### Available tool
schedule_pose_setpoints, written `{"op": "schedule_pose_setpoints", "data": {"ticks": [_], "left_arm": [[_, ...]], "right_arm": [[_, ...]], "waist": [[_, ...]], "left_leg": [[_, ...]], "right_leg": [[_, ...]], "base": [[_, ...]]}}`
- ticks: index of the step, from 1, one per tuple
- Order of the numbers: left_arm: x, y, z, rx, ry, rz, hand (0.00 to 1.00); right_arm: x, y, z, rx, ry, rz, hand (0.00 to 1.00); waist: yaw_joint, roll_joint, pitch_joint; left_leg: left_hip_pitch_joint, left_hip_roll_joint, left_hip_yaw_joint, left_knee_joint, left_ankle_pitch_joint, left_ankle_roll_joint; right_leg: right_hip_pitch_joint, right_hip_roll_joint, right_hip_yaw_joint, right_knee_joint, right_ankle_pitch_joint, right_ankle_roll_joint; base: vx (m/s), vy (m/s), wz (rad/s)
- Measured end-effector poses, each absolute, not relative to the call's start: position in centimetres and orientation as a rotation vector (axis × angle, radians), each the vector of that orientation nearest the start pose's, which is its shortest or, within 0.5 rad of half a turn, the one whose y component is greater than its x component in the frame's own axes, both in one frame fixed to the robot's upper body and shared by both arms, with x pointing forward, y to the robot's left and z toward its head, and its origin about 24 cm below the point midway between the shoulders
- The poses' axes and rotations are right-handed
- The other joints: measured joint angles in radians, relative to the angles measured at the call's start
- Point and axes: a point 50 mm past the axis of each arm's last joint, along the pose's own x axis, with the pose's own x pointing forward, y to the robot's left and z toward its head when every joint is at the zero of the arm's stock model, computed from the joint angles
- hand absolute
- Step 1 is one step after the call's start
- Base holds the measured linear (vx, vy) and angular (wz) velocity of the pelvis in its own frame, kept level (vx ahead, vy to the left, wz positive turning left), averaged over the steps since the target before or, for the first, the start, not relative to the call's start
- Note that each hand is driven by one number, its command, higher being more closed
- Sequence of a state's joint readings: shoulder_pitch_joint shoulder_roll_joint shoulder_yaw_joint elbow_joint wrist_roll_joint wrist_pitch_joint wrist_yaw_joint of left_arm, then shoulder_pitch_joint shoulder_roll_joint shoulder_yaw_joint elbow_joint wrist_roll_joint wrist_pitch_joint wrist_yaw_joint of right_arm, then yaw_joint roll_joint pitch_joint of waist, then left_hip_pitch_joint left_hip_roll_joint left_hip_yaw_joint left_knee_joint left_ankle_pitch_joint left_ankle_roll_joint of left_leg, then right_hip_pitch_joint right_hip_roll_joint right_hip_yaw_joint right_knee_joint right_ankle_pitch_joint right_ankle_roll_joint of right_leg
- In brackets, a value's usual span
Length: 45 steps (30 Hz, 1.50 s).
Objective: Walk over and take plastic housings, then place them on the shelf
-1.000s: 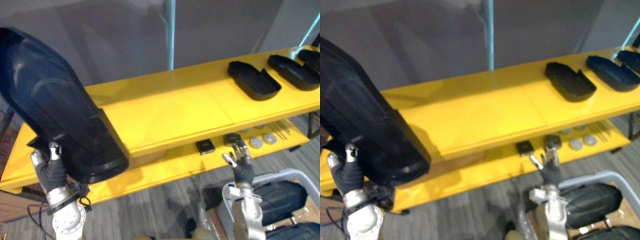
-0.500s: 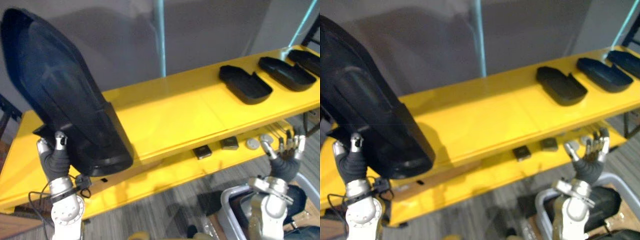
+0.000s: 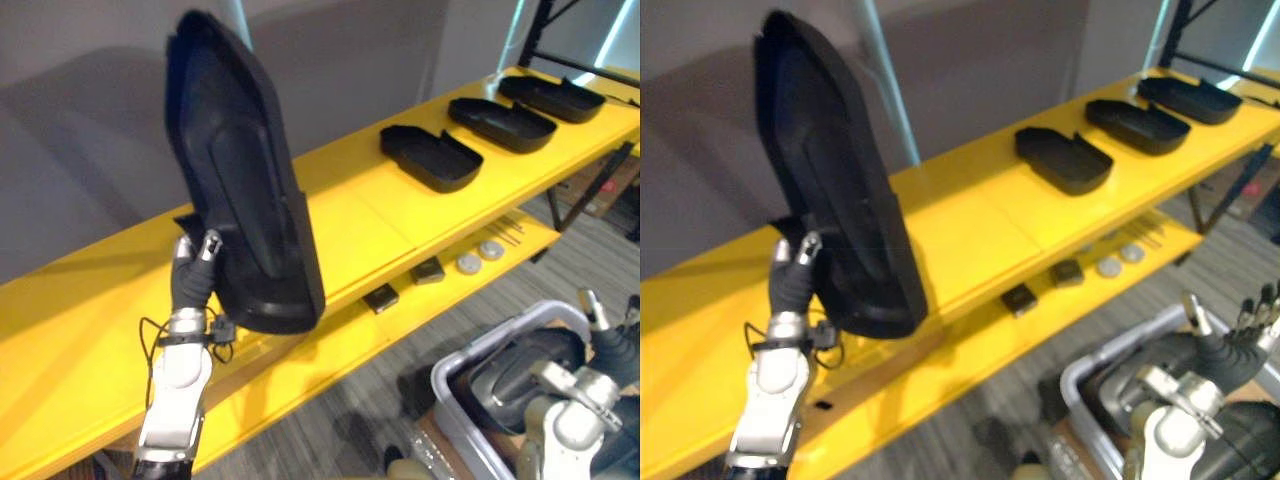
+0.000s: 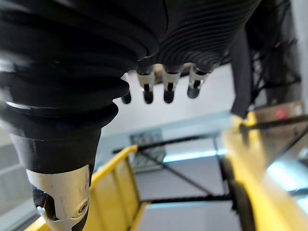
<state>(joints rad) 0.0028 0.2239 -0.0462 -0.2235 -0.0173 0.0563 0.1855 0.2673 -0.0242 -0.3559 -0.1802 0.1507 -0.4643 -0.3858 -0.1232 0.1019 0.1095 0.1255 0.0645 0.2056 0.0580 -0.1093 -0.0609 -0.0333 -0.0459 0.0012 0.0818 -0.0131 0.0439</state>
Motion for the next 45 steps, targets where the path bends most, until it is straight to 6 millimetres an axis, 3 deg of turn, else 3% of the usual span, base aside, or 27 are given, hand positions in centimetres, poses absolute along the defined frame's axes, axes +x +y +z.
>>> {"op": "schedule_pose_setpoints", "data": {"ticks": [2, 6, 9, 14, 18, 24, 28, 36, 40, 41, 45], "left_arm": [[26.2, 17.4, 7.0, 0.134, -0.019, 0.091, 1.0], [28.4, 17.0, 5.1, 0.115, 0.13, 0.089, 1.0], [30.8, 17.6, 4.9, 0.115, 0.2, 0.144, 1.0], [33.0, 18.6, 5.0, 0.1, 0.27, 0.234, 1.0], [32.7, 19.8, 3.7, 0.086, 0.351, 0.351, 1.0], [32.9, 22.0, 4.1, 0.101, 0.405, 0.531, 1.0], [32.5, 23.3, 3.8, 0.236, 0.466, 0.603, 1.0], [32.9, 27.1, 5.2, 0.287, 0.532, 0.718, 1.0], [33.2, 27.4, 5.7, 0.302, 0.532, 0.707, 1.0], [33.2, 27.4, 5.7, 0.301, 0.537, 0.699, 0.0], [33.2, 27.2, 5.4, 0.283, 0.558, 0.687, 0.0]], "right_arm": [[16.2, -26.0, 7.2, 0.028, -0.41, -0.76, 0.0], [16.6, -25.0, 6.8, 0.045, -0.391, -0.7, 0.0], [17.0, -24.0, 6.6, 0.056, -0.372, -0.612, 0.0], [17.0, -22.9, 5.7, 0.029, -0.295, -0.465, 0.0], [17.0, -22.0, 5.2, 0.029, -0.259, -0.384, 0.0], [17.1, -20.5, 4.8, 0.04, -0.207, -0.308, 0.0], [16.9, -20.5, 5.1, 0.053, -0.196, -0.317, 0.0], [16.5, -20.1, 5.6, 0.028, -0.191, -0.261, 0.0], [16.4, -19.8, 5.8, 0.045, -0.196, -0.239, 0.0], [16.4, -19.7, 5.8, 0.041, -0.192, -0.227, 0.0], [16.3, -18.9, 5.6, 0.053, -0.176, -0.19, 0.0]], "waist": [[-0.005, -0.002, 0.001], [-0.022, -0.018, 0.01], [-0.05, -0.019, 0.011], [-0.089, -0.017, 0.012], [-0.115, -0.014, 0.016], [-0.115, -0.005, 0.033], [-0.118, 0.013, 0.055], [-0.15, 0.015, 0.086], [-0.169, 0.018, 0.093], [-0.175, 0.021, 0.095], [-0.193, 0.025, 0.101]], "left_leg": [[0.011, 0.01, 0.025, -0.021, 0.0, 0.0], [0.016, 0.017, 0.054, -0.029, -0.001, -0.001], [0.017, 0.016, 0.078, -0.029, -0.001, -0.001], [0.02, 0.015, 0.104, -0.042, -0.001, -0.001], [0.03, 0.012, 0.117, -0.052, 0.0, -0.002], [0.014, 0.009, 0.116, -0.047, 0.0, -0.002], [0.013, 0.008, 0.111, -0.041, 0.0, -0.002], [-0.011, -0.006, 0.137, -0.021, -0.001, -0.003], [-0.021, -0.014, 0.141, -0.011, -0.001, -0.003], [-0.021, -0.014, 0.142, -0.009, -0.001, -0.003], [-0.02, -0.014, 0.147, 0.01, -0.001, -0.003]], "right_leg": [[0.002, 0.016, 0.02, -0.03, 0.022, 0.001], [0.007, 0.028, 0.041, -0.054, 0.059, -0.006], [0.001, 0.031, 0.062, -0.062, 0.076, -0.005], [-0.003, 0.033, 0.09, -0.073, 0.091, 0.003], [-0.011, 0.037, 0.11, -0.07, 0.094, 0.005], [-0.042, 0.035, 0.113, -0.037, 0.077, 0.007], [-0.059, 0.034, 0.111, 0.007, 0.053, 0.006], [-0.167, 0.033, 0.138, 0.175, -0.018, 0.006], [-0.208, 0.028, 0.144, 0.236, -0.051, 0.002], [-0.214, 0.028, 0.144, 0.251, -0.061, -0.004], [-0.222, 0.027, 0.145, 0.285, -0.085, -0.007]], "base": [[-0.06, -0.04, -0.33], [-0.05, -0.028, -0.2], [-0.04, -0.019, -0.22], [0.0, 0.005, -0.17], [0.03, 0.019, -0.12], [-0.01, 0.004, 0.01], [-0.01, -0.005, 0.01], [-0.04, -0.021, -0.07], [-0.04, -0.03, -0.03], [-0.01, -0.032, -0.01], [-0.02, -0.037, -0.01]]}}
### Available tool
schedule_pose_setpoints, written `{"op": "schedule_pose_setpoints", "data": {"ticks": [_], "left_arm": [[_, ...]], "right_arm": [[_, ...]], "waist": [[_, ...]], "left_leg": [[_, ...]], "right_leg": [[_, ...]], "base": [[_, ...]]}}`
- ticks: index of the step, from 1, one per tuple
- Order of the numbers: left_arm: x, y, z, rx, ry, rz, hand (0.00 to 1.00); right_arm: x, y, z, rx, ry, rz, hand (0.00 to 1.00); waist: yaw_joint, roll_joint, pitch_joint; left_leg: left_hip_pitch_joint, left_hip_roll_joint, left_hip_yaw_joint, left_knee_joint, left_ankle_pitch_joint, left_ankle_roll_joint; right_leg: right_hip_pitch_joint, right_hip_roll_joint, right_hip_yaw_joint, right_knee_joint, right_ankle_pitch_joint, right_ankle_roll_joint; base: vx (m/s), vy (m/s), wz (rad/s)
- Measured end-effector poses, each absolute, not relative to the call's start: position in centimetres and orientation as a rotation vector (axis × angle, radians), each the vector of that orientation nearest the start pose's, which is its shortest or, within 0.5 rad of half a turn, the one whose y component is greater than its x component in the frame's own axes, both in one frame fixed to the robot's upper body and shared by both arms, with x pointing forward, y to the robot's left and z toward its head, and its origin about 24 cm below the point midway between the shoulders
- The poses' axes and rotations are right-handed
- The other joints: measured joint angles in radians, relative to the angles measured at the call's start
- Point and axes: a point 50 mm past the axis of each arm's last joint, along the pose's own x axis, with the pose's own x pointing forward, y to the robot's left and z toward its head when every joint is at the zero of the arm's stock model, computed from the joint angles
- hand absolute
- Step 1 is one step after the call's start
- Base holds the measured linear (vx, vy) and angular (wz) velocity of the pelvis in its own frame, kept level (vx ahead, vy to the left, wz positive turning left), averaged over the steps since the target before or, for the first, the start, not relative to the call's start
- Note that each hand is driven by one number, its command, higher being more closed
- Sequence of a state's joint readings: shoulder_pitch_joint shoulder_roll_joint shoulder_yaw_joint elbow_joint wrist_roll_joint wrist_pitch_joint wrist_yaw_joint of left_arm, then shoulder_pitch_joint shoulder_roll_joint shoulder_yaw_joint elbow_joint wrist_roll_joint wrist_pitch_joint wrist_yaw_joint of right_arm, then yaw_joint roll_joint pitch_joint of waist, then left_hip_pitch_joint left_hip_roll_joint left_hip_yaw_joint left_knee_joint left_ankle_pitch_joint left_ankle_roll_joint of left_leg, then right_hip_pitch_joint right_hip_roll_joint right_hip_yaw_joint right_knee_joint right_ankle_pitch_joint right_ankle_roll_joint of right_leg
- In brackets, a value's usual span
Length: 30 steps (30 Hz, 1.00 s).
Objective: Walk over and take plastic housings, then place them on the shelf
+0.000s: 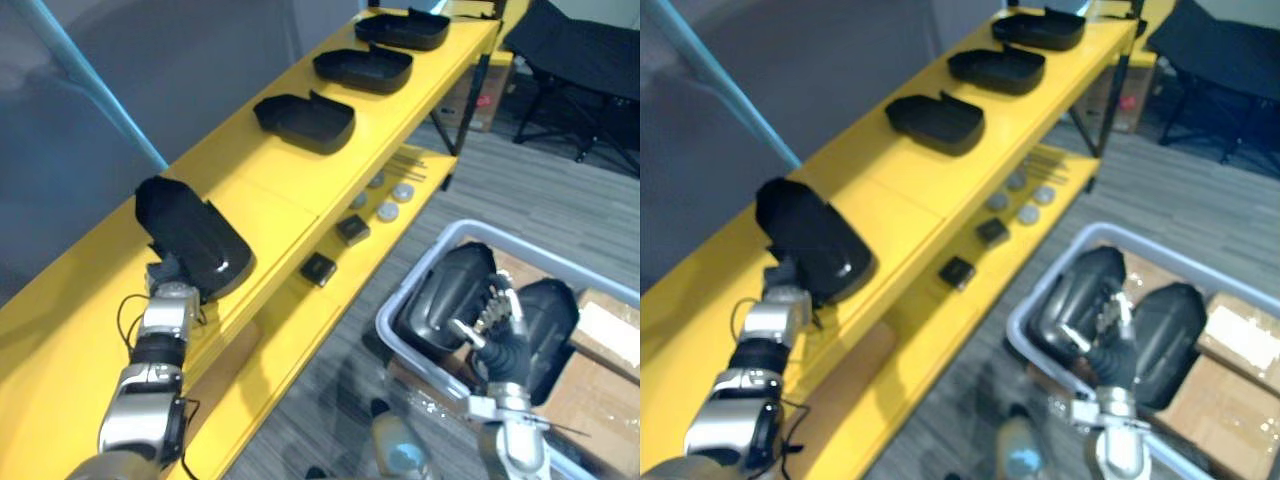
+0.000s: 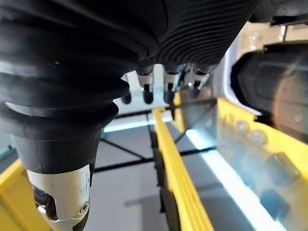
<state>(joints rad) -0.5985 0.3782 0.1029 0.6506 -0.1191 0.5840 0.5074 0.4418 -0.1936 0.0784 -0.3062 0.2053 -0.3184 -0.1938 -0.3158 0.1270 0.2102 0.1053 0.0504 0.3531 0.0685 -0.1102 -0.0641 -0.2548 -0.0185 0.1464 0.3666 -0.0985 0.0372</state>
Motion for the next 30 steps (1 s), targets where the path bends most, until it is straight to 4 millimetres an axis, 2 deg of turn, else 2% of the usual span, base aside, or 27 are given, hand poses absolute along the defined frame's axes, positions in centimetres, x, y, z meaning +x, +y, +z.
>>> {"op": "schedule_pose_setpoints", "data": {"ticks": [8, 16, 19, 21, 23, 25, 27, 28, 30], "left_arm": [[33.0, 25.8, 4.4, 0.124, 0.55, 0.768, 0.0], [31.6, 24.1, 2.6, -0.103, 0.536, 0.904, 0.0], [30.9, 23.7, 2.1, -0.197, 0.527, 1.008, 0.0], [30.6, 23.9, 2.0, -0.197, 0.511, 1.042, 0.0], [30.2, 24.8, 2.8, -0.227, 0.457, 1.119, 0.0], [30.2, 25.5, 4.0, -0.266, 0.394, 1.164, 0.0], [30.2, 26.2, 5.0, -0.267, 0.339, 1.186, 0.0], [29.7, 26.9, 4.8, -0.259, 0.34, 1.207, 0.0], [28.7, 27.9, 4.0, -0.272, 0.361, 1.252, 0.0]], "right_arm": [[15.7, -17.6, 5.5, 0.074, -0.146, -0.135, 0.0], [15.0, -17.2, 5.9, 0.078, -0.147, -0.115, 0.0], [14.4, -17.0, 5.8, 0.077, -0.129, -0.098, 0.0], [14.3, -16.7, 5.7, 0.081, -0.122, -0.083, 0.0], [14.1, -16.3, 5.8, 0.09, -0.121, -0.057, 0.0], [13.8, -16.4, 5.8, 0.083, -0.119, -0.054, 0.0], [13.5, -16.4, 6.1, 0.088, -0.126, -0.054, 0.0], [13.2, -16.4, 6.3, 0.086, -0.128, -0.046, 0.0], [13.0, -16.3, 6.3, 0.073, -0.12, -0.016, 0.0]], "waist": [[0.001, 0.012, 0.005], [0.002, 0.012, 0.005], [0.004, 0.01, 0.006], [0.005, 0.009, 0.006], [0.008, 0.01, 0.005], [0.029, 0.018, 0.002], [0.031, 0.024, 0.001], [0.03, 0.024, 0.001], [0.031, 0.043, -0.007]], "left_leg": [[-0.001, -0.002, 0.026, 0.036, 0.002, 0.003], [0.003, -0.017, 0.048, 0.082, 0.033, 0.051], [0.0, -0.031, 0.071, 0.094, 0.05, 0.075], [0.0, -0.031, 0.068, 0.103, 0.05, 0.075], [-0.002, -0.031, 0.067, 0.106, 0.05, 0.075], [-0.001, -0.031, 0.066, 0.085, 0.048, 0.075], [0.0, -0.028, 0.059, 0.05, -0.015, 0.067], [-0.003, -0.032, 0.07, 0.074, -0.031, 0.065], [-0.002, -0.034, 0.08, 0.075, -0.031, 0.065]], "right_leg": [[0.003, -0.008, 0.005, 0.009, -0.002, 0.0], [0.05, -0.046, -0.011, -0.037, 0.001, 0.004], [0.076, -0.071, -0.015, -0.078, 0.017, 0.018], [0.089, -0.073, -0.015, -0.099, 0.026, 0.022], [0.119, -0.077, -0.015, -0.157, 0.056, 0.034], [0.125, -0.074, -0.017, -0.165, 0.062, 0.04], [0.083, -0.069, -0.039, -0.101, 0.064, 0.049], [0.081, -0.082, -0.039, -0.064, 0.069, 0.059], [0.047, -0.087, -0.036, 0.084, 0.017, 0.044]], "base": [[-0.03, -0.002, -0.04], [-0.03, 0.018, -0.02], [-0.06, 0.059, 0.03], [-0.05, 0.056, -0.03], [-0.08, 0.073, -0.01], [-0.05, 0.068, -0.01], [-0.08, 0.039, 0.21], [-0.1, 0.007, 0.24], [-0.04, -0.016, 0.08]]}}
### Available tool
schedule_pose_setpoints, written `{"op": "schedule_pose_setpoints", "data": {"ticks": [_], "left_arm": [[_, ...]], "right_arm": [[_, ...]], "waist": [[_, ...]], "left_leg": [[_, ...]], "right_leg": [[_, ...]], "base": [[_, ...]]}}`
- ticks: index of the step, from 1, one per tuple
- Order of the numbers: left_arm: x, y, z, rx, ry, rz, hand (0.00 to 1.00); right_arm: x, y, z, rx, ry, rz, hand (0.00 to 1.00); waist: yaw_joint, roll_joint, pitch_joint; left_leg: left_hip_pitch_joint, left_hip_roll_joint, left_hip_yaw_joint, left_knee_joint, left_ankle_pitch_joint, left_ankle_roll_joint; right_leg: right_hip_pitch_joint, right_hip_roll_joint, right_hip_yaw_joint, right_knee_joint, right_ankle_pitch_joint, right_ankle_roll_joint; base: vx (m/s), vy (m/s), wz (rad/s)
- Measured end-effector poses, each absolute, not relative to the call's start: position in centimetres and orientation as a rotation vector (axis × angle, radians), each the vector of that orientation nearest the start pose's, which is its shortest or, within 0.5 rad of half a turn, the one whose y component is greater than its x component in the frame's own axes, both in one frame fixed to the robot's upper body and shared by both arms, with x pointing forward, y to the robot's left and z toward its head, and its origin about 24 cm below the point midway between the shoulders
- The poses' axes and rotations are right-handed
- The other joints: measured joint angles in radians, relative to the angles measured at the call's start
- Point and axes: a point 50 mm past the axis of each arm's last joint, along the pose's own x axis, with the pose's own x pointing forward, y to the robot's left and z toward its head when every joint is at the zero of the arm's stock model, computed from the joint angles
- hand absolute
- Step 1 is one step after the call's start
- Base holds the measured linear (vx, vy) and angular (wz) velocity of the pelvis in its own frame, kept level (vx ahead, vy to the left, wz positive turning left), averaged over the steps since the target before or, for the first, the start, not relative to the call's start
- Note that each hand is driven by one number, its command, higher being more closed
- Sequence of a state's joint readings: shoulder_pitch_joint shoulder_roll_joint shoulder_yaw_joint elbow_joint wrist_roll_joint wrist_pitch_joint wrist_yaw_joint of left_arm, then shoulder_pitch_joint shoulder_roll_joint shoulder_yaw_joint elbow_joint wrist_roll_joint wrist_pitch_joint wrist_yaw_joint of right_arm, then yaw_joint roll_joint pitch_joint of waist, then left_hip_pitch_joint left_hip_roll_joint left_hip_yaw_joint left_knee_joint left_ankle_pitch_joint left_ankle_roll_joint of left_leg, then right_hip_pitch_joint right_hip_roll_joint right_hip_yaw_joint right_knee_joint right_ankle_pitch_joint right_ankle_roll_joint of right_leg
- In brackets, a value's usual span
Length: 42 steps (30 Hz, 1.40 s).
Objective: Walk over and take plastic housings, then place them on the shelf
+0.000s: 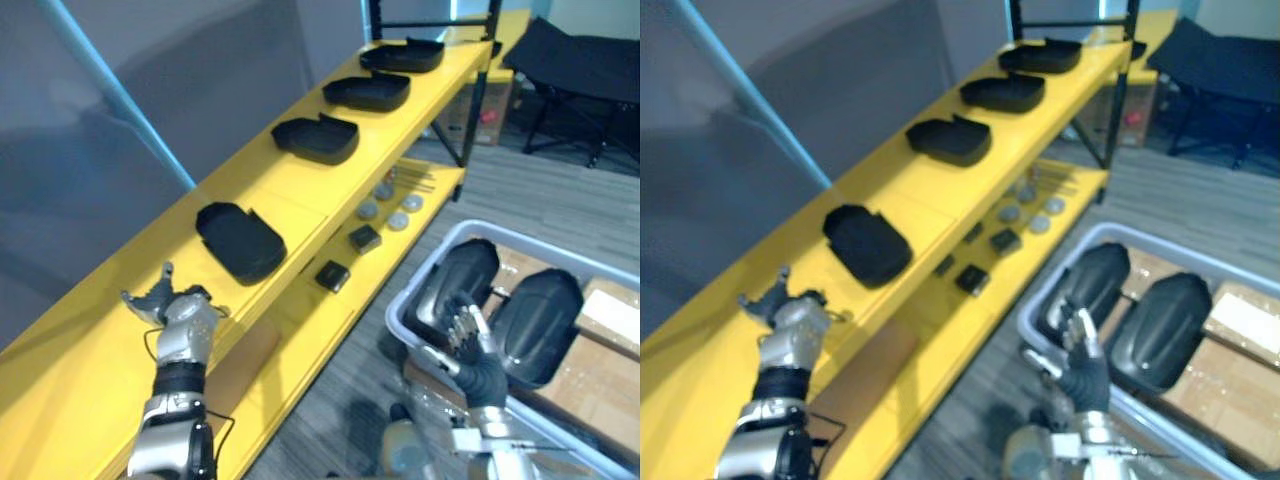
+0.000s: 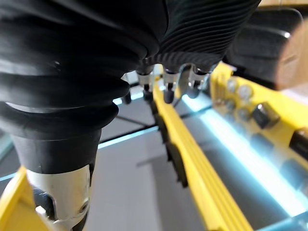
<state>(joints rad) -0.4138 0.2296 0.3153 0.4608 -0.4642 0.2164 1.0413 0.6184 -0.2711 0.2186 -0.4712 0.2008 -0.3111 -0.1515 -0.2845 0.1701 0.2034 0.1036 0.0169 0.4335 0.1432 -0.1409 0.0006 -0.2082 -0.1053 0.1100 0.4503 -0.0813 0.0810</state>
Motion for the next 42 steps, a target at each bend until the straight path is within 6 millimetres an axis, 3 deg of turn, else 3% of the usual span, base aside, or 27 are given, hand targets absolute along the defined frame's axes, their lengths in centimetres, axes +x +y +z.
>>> {"op": "schedule_pose_setpoints", "data": {"ticks": [1, 2, 5, 11, 14, 16, 18, 19, 21, 22, 24, 26, 28, 30, 33, 36, 42], "left_arm": [[28.0, 28.6, 3.7, -0.286, 0.36, 1.282, 0.0], [27.6, 29.0, 3.6, -0.298, 0.337, 1.293, 0.0], [27.5, 29.3, 3.7, -0.315, 0.312, 1.278, 0.0], [27.8, 29.6, 5.7, -0.395, 0.104, 1.239, 0.0], [27.0, 30.1, 6.5, -0.42, -0.026, 1.239, 0.0], [25.0, 30.3, 7.4, -0.415, -0.167, 1.22, 0.0], [21.8, 29.5, 8.4, -0.344, -0.308, 1.166, 0.0], [17.8, 28.3, 8.8, -0.228, -0.376, 1.129, 0.0], [15.3, 27.8, 8.6, -0.179, -0.374, 1.133, 0.0], [13.0, 27.6, 8.1, -0.121, -0.336, 1.148, 0.0], [10.7, 27.7, 7.5, -0.043, -0.264, 1.133, 0.0], [9.9, 27.8, 7.1, 0.01, -0.224, 1.112, 0.0], [10.0, 27.5, 7.0, 0.025, -0.215, 1.073, 0.0], [10.4, 27.3, 6.8, 0.049, -0.211, 1.035, 0.0], [11.4, 27.2, 6.8, 0.039, -0.228, 0.99, 0.0], [12.5, 26.9, 7.4, 0.023, -0.269, 0.952, 0.0], [13.7, 26.3, 7.9, 0.009, -0.314, 0.914, 0.0]], "right_arm": [[12.7, -16.3, 6.1, 0.074, -0.106, -0.011, 0.0], [12.6, -16.2, 6.0, 0.073, -0.097, -0.004, 0.0], [12.7, -16.2, 5.9, 0.068, -0.098, 0.014, 0.0], [12.8, -16.0, 6.0, 0.069, -0.103, 0.039, 0.0], [12.7, -16.0, 6.2, 0.063, -0.131, 0.05, 0.0], [12.7, -16.0, 6.6, 0.045, -0.163, 0.065, 0.0], [12.7, -16.2, 7.0, 0.027, -0.2, 0.059, 0.0], [12.5, -16.8, 7.4, -0.007, -0.234, 0.037, 0.0], [12.5, -17.4, 7.8, -0.027, -0.257, 0.015, 0.0], [12.4, -18.1, 8.0, -0.052, -0.273, -0.012, 0.0], [12.5, -19.2, 8.3, -0.093, -0.284, -0.051, 0.0], [12.9, -20.2, 8.0, -0.124, -0.265, -0.073, 0.0], [13.5, -21.6, 6.7, -0.13, -0.205, -0.128, 0.0], [14.3, -24.5, 4.6, -0.105, -0.118, -0.297, 0.0], [14.9, -28.5, 4.3, -0.123, -0.125, -0.527, 0.0], [15.7, -29.9, 5.9, -0.144, -0.212, -0.652, 0.0], [16.6, -30.1, 6.9, -0.116, -0.293, -0.721, 0.0]], "waist": [[-0.001, -0.003, -0.01], [0.007, 0.012, -0.018], [0.007, 0.033, -0.027], [0.012, 0.01, -0.039], [0.022, -0.002, -0.055], [0.023, -0.002, -0.056], [0.034, -0.001, -0.058], [0.067, -0.003, -0.062], [0.094, -0.004, -0.066], [0.128, -0.009, -0.072], [0.179, -0.017, -0.075], [0.209, -0.03, -0.082], [0.232, -0.045, -0.087], [0.244, -0.062, -0.1], [0.248, -0.061, -0.101], [0.246, -0.056, -0.103], [0.25, -0.06, -0.101]], "left_leg": [[0.003, -0.007, 0.015, 0.006, 0.0, -0.008], [0.002, -0.016, 0.02, 0.009, -0.001, -0.011], [0.014, -0.006, 0.016, 0.007, 0.023, -0.038], [-0.002, 0.001, 0.013, 0.04, 0.029, -0.045], [-0.019, -0.004, 0.007, 0.038, 0.03, -0.045], [-0.028, -0.012, -0.014, 0.028, 0.03, -0.045], [-0.037, -0.018, -0.027, 0.019, 0.029, -0.046], [-0.038, -0.029, -0.05, 0.003, 0.028, -0.046], [-0.048, -0.03, -0.065, 0.006, 0.013, -0.045], [-0.055, -0.03, -0.079, 0.009, 0.008, -0.039], [-0.058, -0.032, -0.122, 0.014, 0.003, -0.03], [-0.071, -0.033, -0.149, 0.016, 0.002, -0.027], [-0.079, -0.032, -0.177, 0.012, 0.013, -0.029], [-0.09, -0.032, -0.214, -0.001, 0.031, -0.017], [-0.088, -0.036, -0.243, -0.02, 0.046, -0.015], [-0.088, -0.037, -0.268, -0.033, 0.057, -0.015], [-0.078, -0.024, -0.289, -0.038, 0.058, -0.015]], "right_leg": [[0.004, -0.01, -0.003, 0.078, -0.068, -0.004], [0.008, -0.019, -0.004, 0.069, -0.118, -0.011], [0.011, -0.017, -0.014, 0.068, -0.132, -0.019], [0.016, -0.023, -0.024, 0.066, -0.138, -0.022], [0.016, -0.027, -0.027, 0.051, -0.135, -0.017], [0.015, -0.033, -0.032, 0.04, -0.13, -0.008], [0.017, -0.043, -0.045, 0.029, -0.127, -0.003], [0.02, -0.052, -0.058, 0.021, -0.125, 0.003], [0.024, -0.054, -0.071, 0.013, -0.122, 0.008], [0.032, -0.061, -0.09, 0.006, -0.122, 0.013], [0.062, -0.077, -0.138, -0.014, -0.123, 0.016], [0.079, -0.086, -0.175, -0.027, -0.125, 0.019], [0.099, -0.087, -0.205, -0.049, -0.119, 0.02], [0.117, -0.087, -0.244, -0.082, -0.103, 0.016], [0.143, -0.085, -0.274, -0.12, -0.091, 0.018], [0.154, -0.083, -0.299, -0.143, -0.085, 0.016], [0.191, -0.062, -0.31, -0.195, -0.071, 0.008]], "base": [[0.02, -0.071, -0.06], [0.04, -0.081, -0.02], [0.01, -0.075, 0.09], [0.0, -0.008, 0.03], [0.02, 0.04, 0.05], [0.03, 0.049, 0.16], [0.04, 0.055, 0.26], [0.05, 0.046, 0.29], [0.05, 0.029, 0.32], [0.06, 0.024, 0.42], [0.04, 0.018, 0.61], [0.04, -0.007, 0.66], [0.06, -0.009, 0.55], [0.06, -0.01, 0.44], [0.06, -0.004, 0.29], [0.06, -0.024, 0.24], [0.02, -0.037, 0.04]]}}
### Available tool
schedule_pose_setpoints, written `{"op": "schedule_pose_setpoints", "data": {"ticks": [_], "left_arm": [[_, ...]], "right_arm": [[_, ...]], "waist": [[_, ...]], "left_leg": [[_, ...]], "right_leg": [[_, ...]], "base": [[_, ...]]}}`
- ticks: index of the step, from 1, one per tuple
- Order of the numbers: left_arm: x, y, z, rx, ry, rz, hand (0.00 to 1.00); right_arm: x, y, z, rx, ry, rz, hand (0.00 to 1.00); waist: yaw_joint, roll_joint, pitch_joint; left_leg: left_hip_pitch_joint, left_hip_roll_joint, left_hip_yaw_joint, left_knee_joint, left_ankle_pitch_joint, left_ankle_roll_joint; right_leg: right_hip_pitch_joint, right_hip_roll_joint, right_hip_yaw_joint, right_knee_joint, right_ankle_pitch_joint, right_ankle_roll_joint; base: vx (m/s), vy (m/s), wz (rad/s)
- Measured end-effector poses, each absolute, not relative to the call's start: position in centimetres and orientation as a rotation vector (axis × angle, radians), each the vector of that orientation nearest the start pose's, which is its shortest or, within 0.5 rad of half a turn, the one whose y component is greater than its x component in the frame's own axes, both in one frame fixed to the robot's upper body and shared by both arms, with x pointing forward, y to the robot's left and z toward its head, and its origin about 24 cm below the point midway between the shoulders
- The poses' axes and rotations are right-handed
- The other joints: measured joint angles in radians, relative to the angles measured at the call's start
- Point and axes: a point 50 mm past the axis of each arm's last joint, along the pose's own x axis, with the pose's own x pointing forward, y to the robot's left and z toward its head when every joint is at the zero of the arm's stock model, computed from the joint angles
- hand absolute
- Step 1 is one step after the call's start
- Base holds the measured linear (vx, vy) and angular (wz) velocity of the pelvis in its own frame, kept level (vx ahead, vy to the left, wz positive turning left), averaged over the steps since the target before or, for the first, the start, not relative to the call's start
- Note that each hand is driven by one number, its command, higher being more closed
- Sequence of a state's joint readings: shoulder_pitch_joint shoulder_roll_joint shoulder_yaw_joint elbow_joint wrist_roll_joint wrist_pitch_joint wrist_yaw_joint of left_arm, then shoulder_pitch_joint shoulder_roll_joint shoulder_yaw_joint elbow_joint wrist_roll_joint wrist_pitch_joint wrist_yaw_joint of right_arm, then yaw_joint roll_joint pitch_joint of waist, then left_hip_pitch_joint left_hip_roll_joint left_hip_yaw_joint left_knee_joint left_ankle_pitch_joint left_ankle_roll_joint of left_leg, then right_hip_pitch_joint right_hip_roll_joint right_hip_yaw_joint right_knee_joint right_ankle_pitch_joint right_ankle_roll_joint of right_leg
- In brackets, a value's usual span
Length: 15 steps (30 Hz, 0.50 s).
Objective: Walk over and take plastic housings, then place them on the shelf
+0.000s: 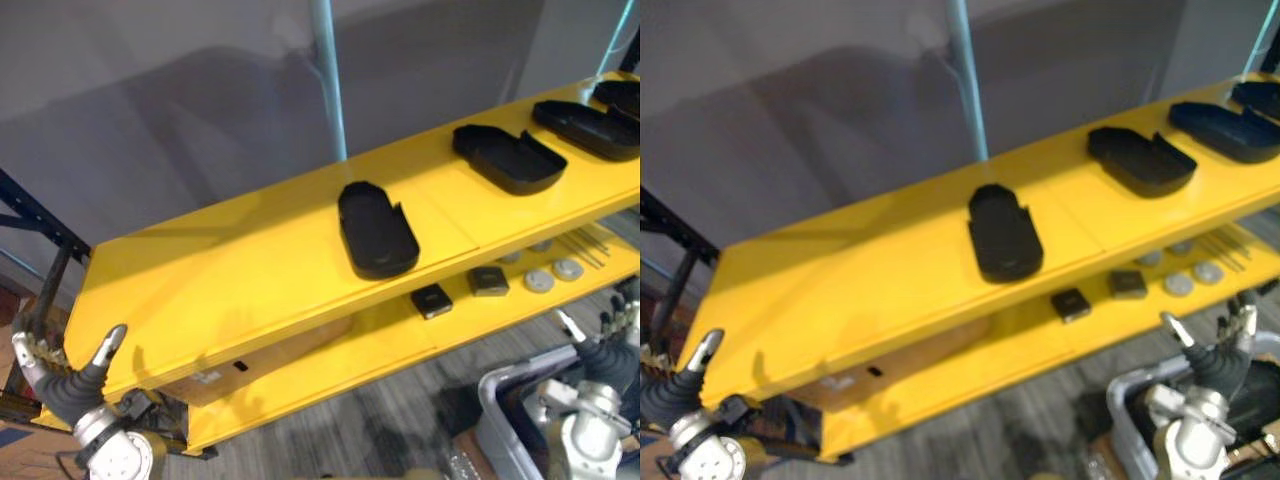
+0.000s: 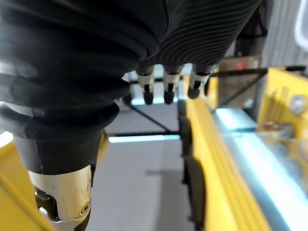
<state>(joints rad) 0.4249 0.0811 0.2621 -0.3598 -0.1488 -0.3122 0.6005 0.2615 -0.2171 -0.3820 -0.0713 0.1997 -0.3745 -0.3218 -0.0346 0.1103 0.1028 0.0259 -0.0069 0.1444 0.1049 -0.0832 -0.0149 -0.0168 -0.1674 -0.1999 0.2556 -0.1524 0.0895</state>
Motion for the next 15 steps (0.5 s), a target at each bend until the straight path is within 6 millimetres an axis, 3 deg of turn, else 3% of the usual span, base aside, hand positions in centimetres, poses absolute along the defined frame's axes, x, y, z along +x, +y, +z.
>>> {"op": "schedule_pose_setpoints", "data": {"ticks": [6, 9, 15], "left_arm": [[14.1, 26.1, 8.1, -0.012, -0.331, 0.903, 0.0], [14.6, 26.0, 8.4, -0.024, -0.351, 0.897, 0.0], [15.1, 25.5, 8.5, -0.046, -0.359, 0.88, 0.0]], "right_arm": [[16.8, -29.0, 6.7, -0.126, -0.281, -0.668, 0.0], [17.9, -27.9, 6.6, -0.16, -0.264, -0.593, 0.0], [20.1, -24.9, 5.6, -0.17, -0.232, -0.431, 0.0]], "waist": [[0.002, -0.023, 0.015], [0.008, -0.047, 0.037], [0.019, -0.066, 0.048]], "left_leg": [[0.009, 0.009, 0.002, -0.007, -0.002, -0.002], [0.014, 0.013, 0.002, -0.007, -0.002, -0.003], [0.01, 0.014, -0.019, -0.011, -0.002, -0.003]], "right_leg": [[0.021, 0.014, 0.001, -0.036, 0.013, -0.003], [0.034, 0.019, 0.0, -0.044, 0.017, -0.006], [0.056, 0.027, -0.023, -0.078, 0.03, -0.006]], "base": [[0.0, -0.004, -0.01], [0.0, 0.0, 0.0], [0.01, -0.008, 0.09]]}}
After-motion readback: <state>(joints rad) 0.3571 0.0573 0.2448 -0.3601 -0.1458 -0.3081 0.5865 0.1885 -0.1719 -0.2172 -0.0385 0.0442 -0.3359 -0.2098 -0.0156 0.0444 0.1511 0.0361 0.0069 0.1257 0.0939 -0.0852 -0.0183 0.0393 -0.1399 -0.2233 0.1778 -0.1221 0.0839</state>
